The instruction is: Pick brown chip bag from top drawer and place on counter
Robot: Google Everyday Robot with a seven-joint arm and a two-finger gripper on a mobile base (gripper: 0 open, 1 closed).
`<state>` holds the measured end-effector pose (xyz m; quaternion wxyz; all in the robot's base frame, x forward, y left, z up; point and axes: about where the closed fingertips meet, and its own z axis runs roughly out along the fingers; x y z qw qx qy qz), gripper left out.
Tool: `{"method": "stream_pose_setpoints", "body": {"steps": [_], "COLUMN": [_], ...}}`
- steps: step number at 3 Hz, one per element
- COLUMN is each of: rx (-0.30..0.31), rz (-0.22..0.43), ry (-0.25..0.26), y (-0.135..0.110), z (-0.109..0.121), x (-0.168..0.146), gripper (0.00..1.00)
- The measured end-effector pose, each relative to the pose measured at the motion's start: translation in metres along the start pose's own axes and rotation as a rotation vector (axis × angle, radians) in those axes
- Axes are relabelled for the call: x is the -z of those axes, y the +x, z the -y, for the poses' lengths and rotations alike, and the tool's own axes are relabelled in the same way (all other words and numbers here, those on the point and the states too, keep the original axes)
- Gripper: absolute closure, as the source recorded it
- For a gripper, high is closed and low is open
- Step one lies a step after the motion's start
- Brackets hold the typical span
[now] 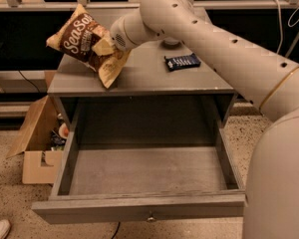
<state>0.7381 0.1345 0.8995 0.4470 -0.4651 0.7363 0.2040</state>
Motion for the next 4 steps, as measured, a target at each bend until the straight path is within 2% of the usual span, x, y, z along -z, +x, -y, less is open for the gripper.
{"method": "stream_pose_setpoints", "body": {"steps": [1, 2, 3, 4], "rx": [-0.003, -0.026, -0.021, -0.029], "rz": [0.011, 0.088, 0.183, 0.288], "ry": [-0.002, -0.018, 0.049, 0.162], "y": [-0.001, -0.005, -0.014, -0.015], "z": [0.001, 0.012, 0.036, 0.074], "x": [0.002, 0.015, 0.06, 0.122], "gripper": [0.19, 0.0, 0.0, 0.0]}}
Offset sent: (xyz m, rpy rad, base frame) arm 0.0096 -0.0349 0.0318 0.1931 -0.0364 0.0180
